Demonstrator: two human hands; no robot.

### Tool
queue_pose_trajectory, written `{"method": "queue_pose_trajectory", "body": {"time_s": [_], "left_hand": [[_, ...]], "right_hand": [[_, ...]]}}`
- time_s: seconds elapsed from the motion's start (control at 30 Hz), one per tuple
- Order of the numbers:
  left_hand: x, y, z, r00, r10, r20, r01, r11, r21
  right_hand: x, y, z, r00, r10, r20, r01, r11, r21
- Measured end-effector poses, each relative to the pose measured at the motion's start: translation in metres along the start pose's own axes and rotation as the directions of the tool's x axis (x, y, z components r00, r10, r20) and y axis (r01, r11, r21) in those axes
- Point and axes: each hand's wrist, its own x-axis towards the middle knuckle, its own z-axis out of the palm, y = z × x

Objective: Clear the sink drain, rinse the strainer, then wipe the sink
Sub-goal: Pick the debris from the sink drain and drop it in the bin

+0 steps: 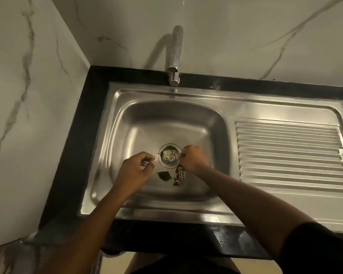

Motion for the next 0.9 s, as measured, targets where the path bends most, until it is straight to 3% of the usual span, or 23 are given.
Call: {"method": "queue_pose_trajectory", "body": {"time_s": [0.23,0.57,0.9], "left_hand": [[0.001,-0.014,0.001,0.998,-0.051,0.023,0.052,0.998,-0.039],[0.003,-0.026,-0.005,0.999,-0.035,0.032,0.037,0.998,-0.058],[0.009,-0.028,-0.011,0.998,-0.019,0.062,0.021,0.999,-0.040]], "right_hand": [[0.026,-0.007,0.026,0.996,0.084,-0.011,-0.085,0.971,-0.222],[0.049,-0.005,0.045,0.993,0.113,-0.043,-0.121,0.922,-0.367],[0.049,-0.005,0.050,0.965,0.260,-0.044,-0.263,0.938,-0.227]]}}
